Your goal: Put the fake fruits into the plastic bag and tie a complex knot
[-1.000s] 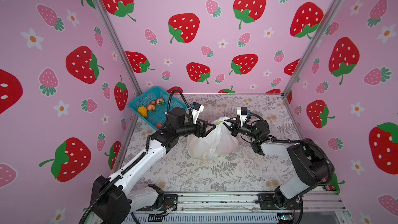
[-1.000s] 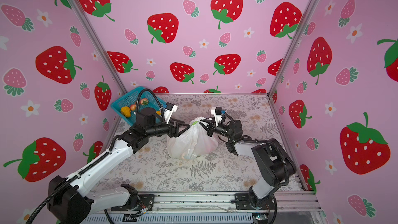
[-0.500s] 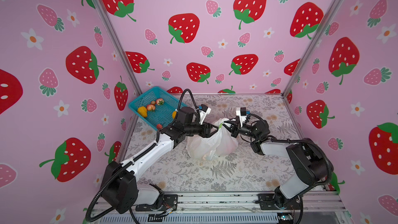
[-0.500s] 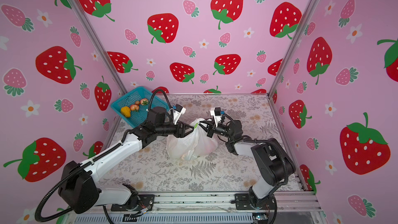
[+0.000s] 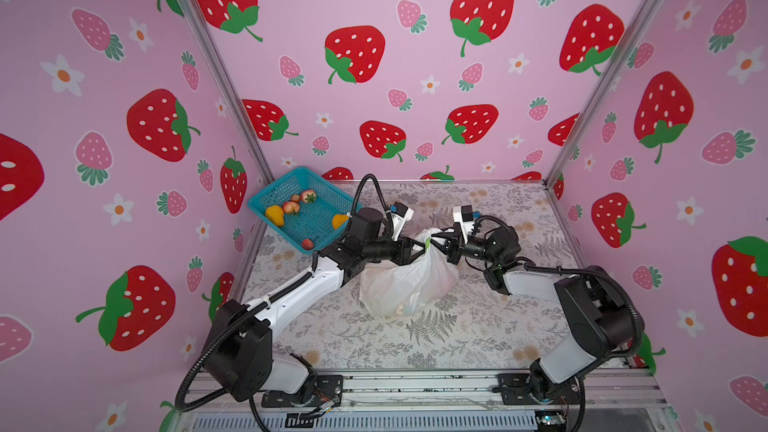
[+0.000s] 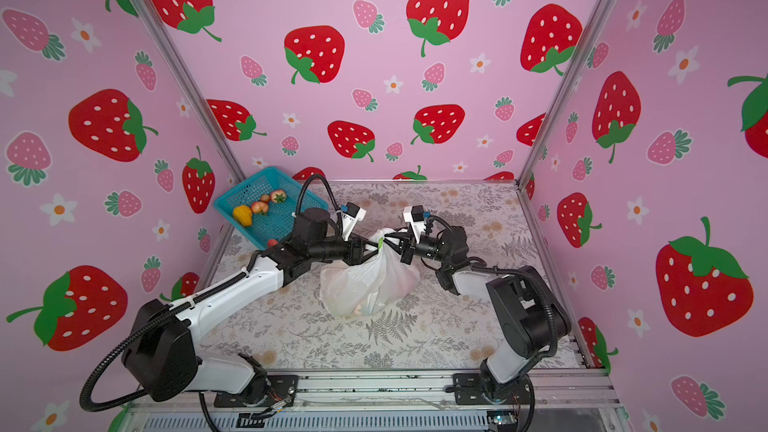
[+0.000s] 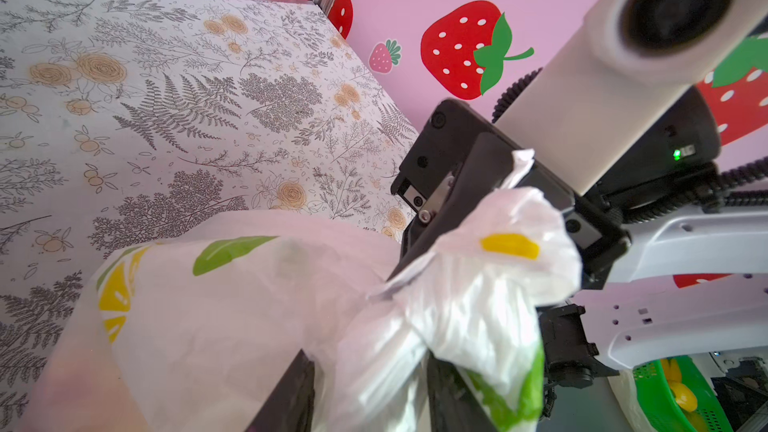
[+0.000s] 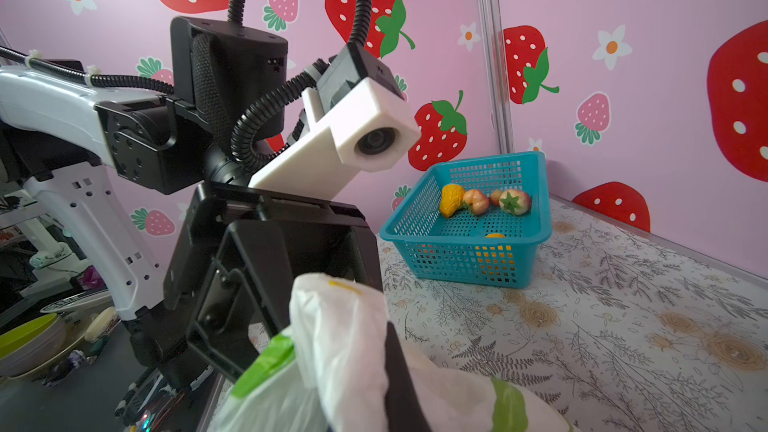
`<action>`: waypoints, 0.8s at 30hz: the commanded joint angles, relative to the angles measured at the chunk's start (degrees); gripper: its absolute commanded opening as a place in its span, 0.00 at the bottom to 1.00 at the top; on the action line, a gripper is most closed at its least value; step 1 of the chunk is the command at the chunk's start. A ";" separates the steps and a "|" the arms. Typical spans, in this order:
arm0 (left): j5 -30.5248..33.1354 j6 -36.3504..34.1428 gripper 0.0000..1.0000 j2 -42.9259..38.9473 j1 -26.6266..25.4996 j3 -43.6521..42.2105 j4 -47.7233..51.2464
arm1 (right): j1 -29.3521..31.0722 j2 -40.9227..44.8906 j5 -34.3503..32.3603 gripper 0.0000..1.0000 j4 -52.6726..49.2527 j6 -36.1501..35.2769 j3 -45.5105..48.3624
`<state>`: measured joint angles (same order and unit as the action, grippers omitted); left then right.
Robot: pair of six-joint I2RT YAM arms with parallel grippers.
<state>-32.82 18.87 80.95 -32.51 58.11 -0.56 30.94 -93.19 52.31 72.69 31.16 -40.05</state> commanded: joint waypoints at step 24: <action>4.67 -4.72 0.01 -4.46 0.87 3.19 6.67 | -0.22 2.27 0.44 0.00 -6.74 -7.08 -2.14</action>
<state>-29.23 15.75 78.02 -31.77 58.35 4.27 30.96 -92.86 52.99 67.68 26.74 -40.23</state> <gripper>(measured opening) 0.042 0.052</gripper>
